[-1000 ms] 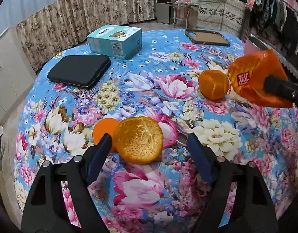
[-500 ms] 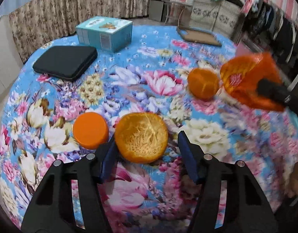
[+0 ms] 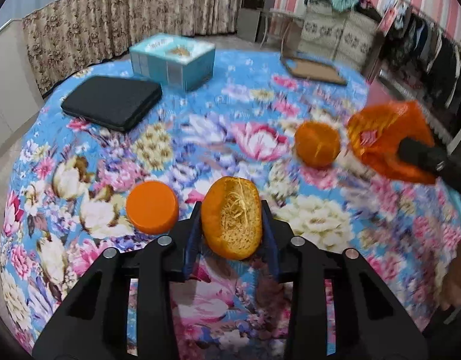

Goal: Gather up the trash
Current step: 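Grasp the golden round bun with the left gripper while the right holds the orange bag, then carry the bun and orange bag toward the light blue basket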

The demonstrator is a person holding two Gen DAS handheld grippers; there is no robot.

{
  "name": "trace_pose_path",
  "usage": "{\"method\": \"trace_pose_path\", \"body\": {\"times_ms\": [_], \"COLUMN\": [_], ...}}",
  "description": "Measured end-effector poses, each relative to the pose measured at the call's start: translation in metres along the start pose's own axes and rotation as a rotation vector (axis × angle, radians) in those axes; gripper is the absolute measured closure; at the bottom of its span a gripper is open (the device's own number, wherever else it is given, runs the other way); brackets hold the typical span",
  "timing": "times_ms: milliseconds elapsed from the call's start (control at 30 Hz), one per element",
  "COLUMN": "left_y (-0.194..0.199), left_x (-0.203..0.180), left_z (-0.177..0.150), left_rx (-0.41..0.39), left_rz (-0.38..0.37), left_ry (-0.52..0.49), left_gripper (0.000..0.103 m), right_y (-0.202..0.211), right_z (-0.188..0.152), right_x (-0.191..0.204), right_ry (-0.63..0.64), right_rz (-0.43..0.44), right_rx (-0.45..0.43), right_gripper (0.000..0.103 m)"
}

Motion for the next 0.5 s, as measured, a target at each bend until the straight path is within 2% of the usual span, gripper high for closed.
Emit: {"method": "trace_pose_path", "body": {"times_ms": [167, 500], "left_y": [0.022, 0.037], "left_x": [-0.006, -0.028], "left_z": [0.018, 0.039], "left_rx": [-0.082, -0.159], "left_rz": [-0.004, -0.032], "left_ry": [-0.015, -0.024], "left_gripper": [0.068, 0.067], "right_y": [0.007, 0.026], "right_z": [0.008, 0.025], "right_x": [-0.001, -0.007], "right_ry": [0.010, 0.041], "right_rz": [-0.003, -0.029], "right_rx": [-0.035, -0.101], "right_gripper": [0.099, 0.099]}}
Point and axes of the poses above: each gripper's, at about its wrist camera, not at the fingertips, and y roughly against the way its jaws point, x to its left, z to its top, the point moved 8 cm from there along -y, roughly the way its jaws point, and after that the axes turned 15 degrees about -x, right-handed, at the moved point
